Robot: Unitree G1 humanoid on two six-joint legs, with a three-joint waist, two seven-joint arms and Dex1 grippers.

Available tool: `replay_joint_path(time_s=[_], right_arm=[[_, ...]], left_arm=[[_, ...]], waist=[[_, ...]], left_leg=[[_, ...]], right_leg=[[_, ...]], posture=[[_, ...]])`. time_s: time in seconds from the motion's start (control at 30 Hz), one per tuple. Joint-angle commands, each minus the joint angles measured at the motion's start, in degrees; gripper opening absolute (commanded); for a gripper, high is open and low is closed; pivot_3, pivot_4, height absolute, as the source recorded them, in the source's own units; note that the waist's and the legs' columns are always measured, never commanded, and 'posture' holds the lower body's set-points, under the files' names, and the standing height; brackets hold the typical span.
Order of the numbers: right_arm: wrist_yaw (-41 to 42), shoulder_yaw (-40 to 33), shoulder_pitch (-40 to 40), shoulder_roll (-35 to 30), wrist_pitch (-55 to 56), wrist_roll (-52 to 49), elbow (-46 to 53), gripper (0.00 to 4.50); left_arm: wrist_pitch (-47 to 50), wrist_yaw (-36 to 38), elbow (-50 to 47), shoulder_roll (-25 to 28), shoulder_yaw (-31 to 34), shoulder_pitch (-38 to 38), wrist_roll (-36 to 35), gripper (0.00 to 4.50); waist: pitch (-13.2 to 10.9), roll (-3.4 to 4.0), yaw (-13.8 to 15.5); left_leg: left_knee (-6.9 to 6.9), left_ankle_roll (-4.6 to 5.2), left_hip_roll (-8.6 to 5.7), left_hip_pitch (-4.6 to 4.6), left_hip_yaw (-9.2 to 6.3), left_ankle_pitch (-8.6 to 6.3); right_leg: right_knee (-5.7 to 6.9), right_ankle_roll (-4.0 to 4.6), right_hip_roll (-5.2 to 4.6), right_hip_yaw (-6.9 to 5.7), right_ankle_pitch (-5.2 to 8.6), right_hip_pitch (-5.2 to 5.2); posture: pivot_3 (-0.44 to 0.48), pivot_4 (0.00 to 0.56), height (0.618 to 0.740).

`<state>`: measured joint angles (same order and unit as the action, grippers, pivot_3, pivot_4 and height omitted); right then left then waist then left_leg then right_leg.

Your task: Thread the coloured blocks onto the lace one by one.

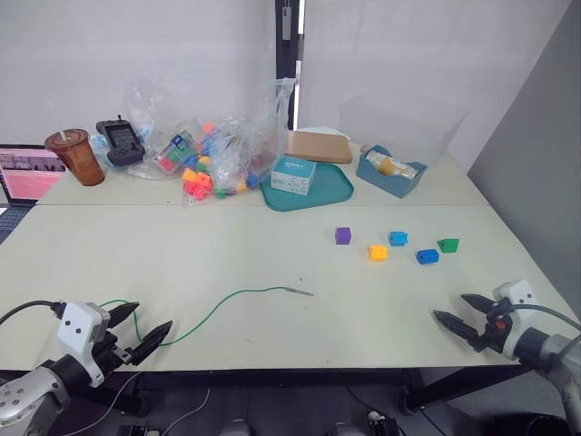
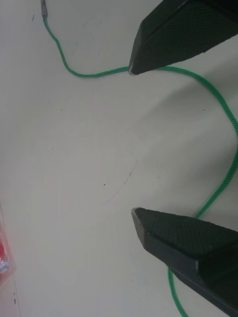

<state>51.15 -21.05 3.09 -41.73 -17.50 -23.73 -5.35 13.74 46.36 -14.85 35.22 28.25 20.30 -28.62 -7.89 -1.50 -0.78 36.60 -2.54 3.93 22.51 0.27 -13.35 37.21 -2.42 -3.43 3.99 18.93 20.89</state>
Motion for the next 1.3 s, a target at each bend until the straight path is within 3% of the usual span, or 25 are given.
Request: replay_joint_path(time_s=[0.03, 0.3, 0.43, 0.63, 0.83, 1.07, 1.3], right_arm=[[-0.02, -1.28, 0.55, -0.41, 0.36, -0.88, 2.86, 4.47], [-2.01, 0.86, 1.99, 2.41, -5.03, -4.29, 14.95, 4.47], [-0.6, 4.86, 1.21, 2.34, -8.76, -6.28, 21.3, 4.47], [1.51, 9.61, -3.28, -0.12, -12.9, -7.98, 26.15, 4.47], [0.71, 8.25, -5.18, -2.36, -15.17, -9.07, 30.09, 4.47], [-1.84, 7.19, -3.01, -2.26, -15.57, -10.02, 36.21, 4.47], [-4.28, 9.39, -1.13, -0.6, -14.9, -9.36, 38.58, 4.47]], left_arm=[[1.11, -0.59, -2.26, 0.34, -0.48, -1.11, -0.86, 4.5], [6.48, 2.63, -1.66, 2.58, -8.81, -12.54, -3.03, 4.5], [6.11, 8.56, 4.48, 3.32, -17.95, -24.53, -0.55, 4.5], [-1.66, 21.67, 23.8, 0.7, -31.09, -43.48, 6.47, 4.5], [-18.96, 31.37, 50.94, -5.32, -38.34, -59.58, 15.72, 4.5], [-34.08, 35.52, 68.4, -12.65, -40.2, -67.13, 21.24, 4.5], [-35.76, 37.26, 75.64, -16.02, -41.45, -69.16, 25.26, 4.5]], waist=[[0.0, 0.0, 0.06], [0.0, 0.02, 0.09], [-0.02, 0.06, 0.33], [-0.03, 0.06, 0.23], [-0.03, 0.05, 0.5], [-0.04, 0.03, 0.98], [-0.05, 0.02, 1.37]], left_leg=[[0.0, 0.0, 0.0, 0.0, 0.0, 0.0], [0.16, 0.0, -0.01, -0.01, -0.04, 0.0], [0.18, 0.0, -0.01, -0.05, -0.05, 0.01], [0.34, -0.01, -0.06, -0.05, -0.06, 0.03], [0.44, 0.01, -0.08, 0.27, -0.09, 0.04], [0.75, 0.06, -0.08, 0.57, -0.14, 0.01], [1.15, 0.11, -0.09, 0.66, -0.19, -0.02]], right_leg=[[0.0, 0.0, 0.0, 0.0, 0.0, 0.0], [0.2, -0.02, 0.0, -0.03, -0.01, -0.04], [0.29, -0.02, 0.02, -0.02, -0.01, -0.04], [0.42, -0.02, 0.05, -0.03, -0.01, -0.03], [0.43, -0.03, 0.08, -0.06, 0.0, 0.23], [0.44, -0.05, 0.08, -0.09, -0.01, 0.36], [0.71, -0.13, 0.08, -0.1, 0.0, 0.37]], posture=[[0.0, 0.15, 0.74], [0.0, 0.15, 0.74], [0.0, 0.15, 0.74], [0.0, 0.15, 0.74], [0.0, 0.15, 0.74], [0.0, 0.15, 0.74], [0.0, 0.15, 0.74]])
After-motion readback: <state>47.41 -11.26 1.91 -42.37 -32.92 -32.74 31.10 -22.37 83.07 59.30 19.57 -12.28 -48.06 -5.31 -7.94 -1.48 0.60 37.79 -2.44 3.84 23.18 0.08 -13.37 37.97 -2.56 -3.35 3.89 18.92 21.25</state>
